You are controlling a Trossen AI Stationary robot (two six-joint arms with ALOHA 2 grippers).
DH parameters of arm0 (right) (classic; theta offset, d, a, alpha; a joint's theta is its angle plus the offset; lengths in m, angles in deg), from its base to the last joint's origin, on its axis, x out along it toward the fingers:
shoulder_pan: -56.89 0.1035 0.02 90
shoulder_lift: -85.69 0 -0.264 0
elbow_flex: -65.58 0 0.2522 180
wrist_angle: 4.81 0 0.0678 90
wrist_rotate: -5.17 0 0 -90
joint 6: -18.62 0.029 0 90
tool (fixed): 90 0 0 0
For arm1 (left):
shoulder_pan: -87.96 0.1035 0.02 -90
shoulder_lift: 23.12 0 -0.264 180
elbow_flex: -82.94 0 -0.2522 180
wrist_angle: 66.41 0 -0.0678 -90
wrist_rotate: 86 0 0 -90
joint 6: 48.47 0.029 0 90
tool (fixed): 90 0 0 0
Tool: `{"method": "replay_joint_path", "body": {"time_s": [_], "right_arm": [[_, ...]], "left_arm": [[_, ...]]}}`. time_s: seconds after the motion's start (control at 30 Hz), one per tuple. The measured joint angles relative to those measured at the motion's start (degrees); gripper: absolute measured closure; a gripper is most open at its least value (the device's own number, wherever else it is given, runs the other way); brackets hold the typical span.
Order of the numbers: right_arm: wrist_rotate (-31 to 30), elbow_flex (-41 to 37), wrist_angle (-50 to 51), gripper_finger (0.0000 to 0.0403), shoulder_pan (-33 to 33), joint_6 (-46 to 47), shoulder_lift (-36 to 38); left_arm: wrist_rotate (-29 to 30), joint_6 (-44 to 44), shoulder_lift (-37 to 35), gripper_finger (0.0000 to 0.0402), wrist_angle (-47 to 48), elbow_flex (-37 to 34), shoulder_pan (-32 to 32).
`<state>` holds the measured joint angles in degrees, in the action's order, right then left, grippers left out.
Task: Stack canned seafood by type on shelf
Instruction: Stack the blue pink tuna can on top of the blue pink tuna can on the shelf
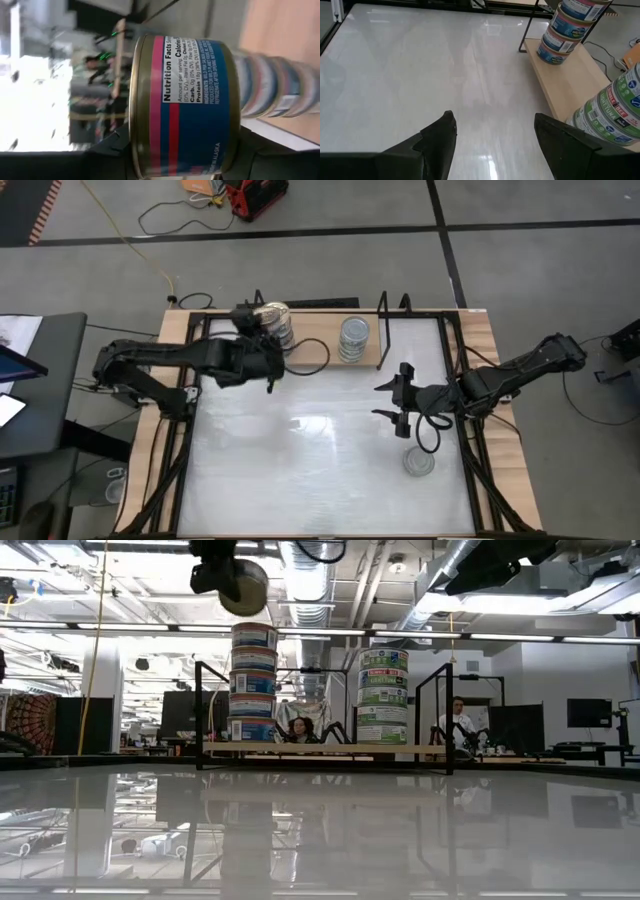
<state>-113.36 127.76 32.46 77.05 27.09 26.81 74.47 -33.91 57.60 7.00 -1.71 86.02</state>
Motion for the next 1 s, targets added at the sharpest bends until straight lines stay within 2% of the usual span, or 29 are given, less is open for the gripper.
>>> {"method": "replay_joint_path", "body": {"time_s": [0.1,0.2,0.33,0.67,1.0], "right_arm": [[0.0,0.0,0.02,0.0111,0.0,-0.13,0.0],[0.0,0.0,0.07,0.0111,0.0,-0.15,0.0],[0.0,0.0,0.07,0.0111,0.0,-1.19,0.0],[0.0,0.0,0.02,0.0111,-0.04,-2.61,0.0],[0.02,0.0,-2.82,0.0111,-1.58,-6.91,0.0]], "left_arm": [[-4.09,10.65,-0.12,0.0212,-5.89,-0.03,1.91],[-4.29,20.45,-0.12,0.0212,-11.68,-0.04,2.97],[-4.34,29.46,-0.12,0.0213,-14.75,-0.04,4.8],[-8.68,32.44,-0.12,0.0211,-15.05,-0.04,12.76],[-14.2,40.79,-0.1,0.021,-15.66,-0.04,13.32]]}}
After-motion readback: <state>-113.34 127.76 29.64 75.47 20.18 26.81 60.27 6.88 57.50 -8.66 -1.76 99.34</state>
